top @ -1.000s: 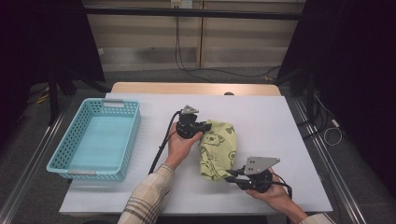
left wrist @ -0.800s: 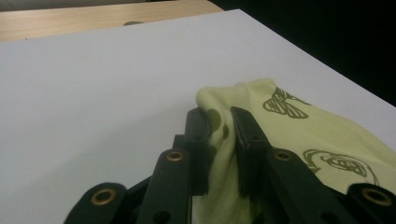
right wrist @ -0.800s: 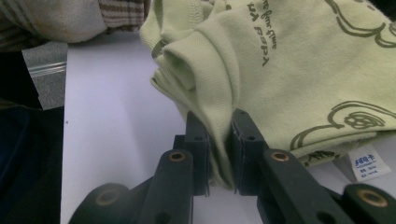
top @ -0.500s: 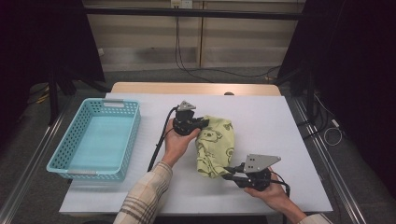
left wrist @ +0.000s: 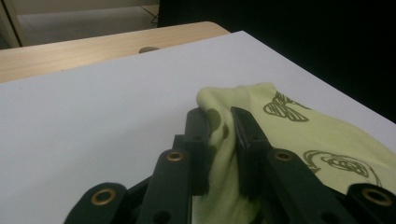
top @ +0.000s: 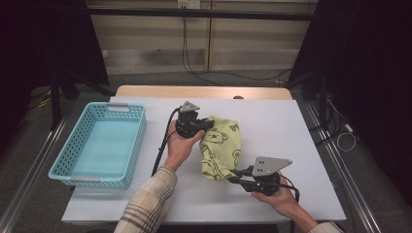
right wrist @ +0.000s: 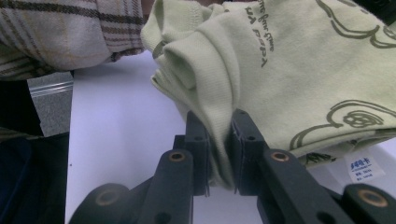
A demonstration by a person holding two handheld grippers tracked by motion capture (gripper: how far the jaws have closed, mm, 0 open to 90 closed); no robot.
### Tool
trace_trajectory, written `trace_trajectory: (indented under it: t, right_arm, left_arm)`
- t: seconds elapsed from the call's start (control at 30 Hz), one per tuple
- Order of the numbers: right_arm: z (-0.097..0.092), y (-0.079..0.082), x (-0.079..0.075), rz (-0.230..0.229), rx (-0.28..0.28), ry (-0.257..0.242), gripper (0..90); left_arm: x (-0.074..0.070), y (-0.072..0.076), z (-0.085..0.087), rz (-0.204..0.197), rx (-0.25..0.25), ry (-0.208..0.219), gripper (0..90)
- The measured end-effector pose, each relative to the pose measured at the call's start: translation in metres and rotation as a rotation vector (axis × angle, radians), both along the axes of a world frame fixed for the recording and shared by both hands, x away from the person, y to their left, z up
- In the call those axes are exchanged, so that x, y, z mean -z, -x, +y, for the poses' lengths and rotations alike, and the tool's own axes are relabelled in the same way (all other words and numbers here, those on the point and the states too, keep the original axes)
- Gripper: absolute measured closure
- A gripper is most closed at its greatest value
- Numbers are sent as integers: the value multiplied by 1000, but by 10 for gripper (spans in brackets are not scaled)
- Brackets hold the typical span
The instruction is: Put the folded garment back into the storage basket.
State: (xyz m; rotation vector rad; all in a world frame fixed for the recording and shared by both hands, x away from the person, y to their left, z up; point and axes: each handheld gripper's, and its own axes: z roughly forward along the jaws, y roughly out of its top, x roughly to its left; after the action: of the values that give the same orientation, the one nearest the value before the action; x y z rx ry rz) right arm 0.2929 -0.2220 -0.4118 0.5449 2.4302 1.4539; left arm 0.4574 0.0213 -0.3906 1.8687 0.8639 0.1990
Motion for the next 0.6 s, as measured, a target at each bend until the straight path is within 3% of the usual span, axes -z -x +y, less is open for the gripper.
trace_trajectory:
  t: [0.6]
  right_arm:
    - [10,-7,-16,-32,-7,-44,794]
  left_arm:
    - [-27,-3,10,-43,-22,8,782]
